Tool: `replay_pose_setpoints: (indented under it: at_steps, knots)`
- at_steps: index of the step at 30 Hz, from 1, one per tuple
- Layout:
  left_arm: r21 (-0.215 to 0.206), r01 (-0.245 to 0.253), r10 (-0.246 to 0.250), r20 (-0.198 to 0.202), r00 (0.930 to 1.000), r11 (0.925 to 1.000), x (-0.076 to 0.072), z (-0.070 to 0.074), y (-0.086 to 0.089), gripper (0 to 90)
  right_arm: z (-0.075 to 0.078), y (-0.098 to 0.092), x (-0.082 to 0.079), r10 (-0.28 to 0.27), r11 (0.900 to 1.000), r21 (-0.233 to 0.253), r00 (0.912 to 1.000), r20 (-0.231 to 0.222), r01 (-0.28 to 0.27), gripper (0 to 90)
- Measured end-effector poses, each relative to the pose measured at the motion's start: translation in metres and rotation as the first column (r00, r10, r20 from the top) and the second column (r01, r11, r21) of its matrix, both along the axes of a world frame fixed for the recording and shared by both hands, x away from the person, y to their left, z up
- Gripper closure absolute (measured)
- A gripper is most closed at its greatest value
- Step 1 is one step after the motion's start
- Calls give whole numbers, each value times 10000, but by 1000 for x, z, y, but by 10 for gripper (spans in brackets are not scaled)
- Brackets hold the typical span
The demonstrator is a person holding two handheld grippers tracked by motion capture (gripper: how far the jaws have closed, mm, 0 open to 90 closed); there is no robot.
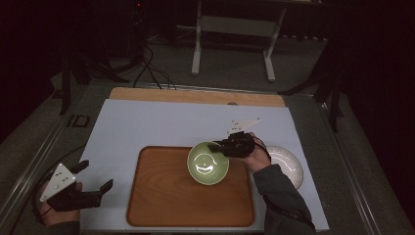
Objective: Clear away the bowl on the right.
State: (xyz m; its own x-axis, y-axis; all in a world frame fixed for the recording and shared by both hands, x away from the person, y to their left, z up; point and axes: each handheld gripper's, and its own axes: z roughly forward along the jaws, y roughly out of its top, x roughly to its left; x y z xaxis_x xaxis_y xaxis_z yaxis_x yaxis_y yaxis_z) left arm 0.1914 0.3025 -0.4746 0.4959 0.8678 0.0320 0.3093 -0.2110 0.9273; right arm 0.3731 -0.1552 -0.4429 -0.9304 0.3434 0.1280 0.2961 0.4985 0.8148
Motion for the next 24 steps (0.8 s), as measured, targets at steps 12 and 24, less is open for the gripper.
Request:
replay_pose_setpoints:
  at_steps: [12, 24]
  knots:
    - [15, 1, -1, 0, 10000, 10000, 0, 0, 0, 12, -6, 6, -7, 199, 9998, 20, 9998, -52, -199, 810]
    - [6, 2, -2, 9, 10000, 10000, 0, 0, 0, 12, -12, 14, -11, 419, 9991, -18, 9990, -160, -419, 810]
